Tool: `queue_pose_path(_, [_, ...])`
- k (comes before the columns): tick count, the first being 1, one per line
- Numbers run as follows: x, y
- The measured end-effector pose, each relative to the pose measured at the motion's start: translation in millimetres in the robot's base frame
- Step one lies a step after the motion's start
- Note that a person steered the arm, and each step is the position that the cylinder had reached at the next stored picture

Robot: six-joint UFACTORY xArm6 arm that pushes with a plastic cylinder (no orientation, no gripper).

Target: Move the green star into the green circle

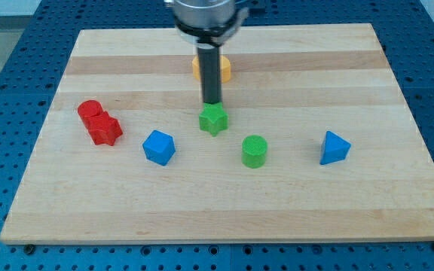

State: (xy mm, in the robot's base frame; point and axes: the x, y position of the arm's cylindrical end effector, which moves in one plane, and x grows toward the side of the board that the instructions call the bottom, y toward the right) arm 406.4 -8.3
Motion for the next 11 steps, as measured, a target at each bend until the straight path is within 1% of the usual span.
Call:
queue_pose_path(1, [0.0,12.7])
queue_pose_path(2, [-6.6,-22.1])
queue_pose_path(3, [-19.9,-70.0])
queue_pose_path(4, [-18.1,-111.5])
queue_pose_path(5, [-1.0,-104.2])
queue_pose_path(6, [7.2,-70.5])
queue_pose_path(8, [24.1,17.9])
queue_pose_path(9, [28.3,38.3])
queue_pose_path(10, [28.3,38.7])
queue_pose_path(11, [-2.3,37.4])
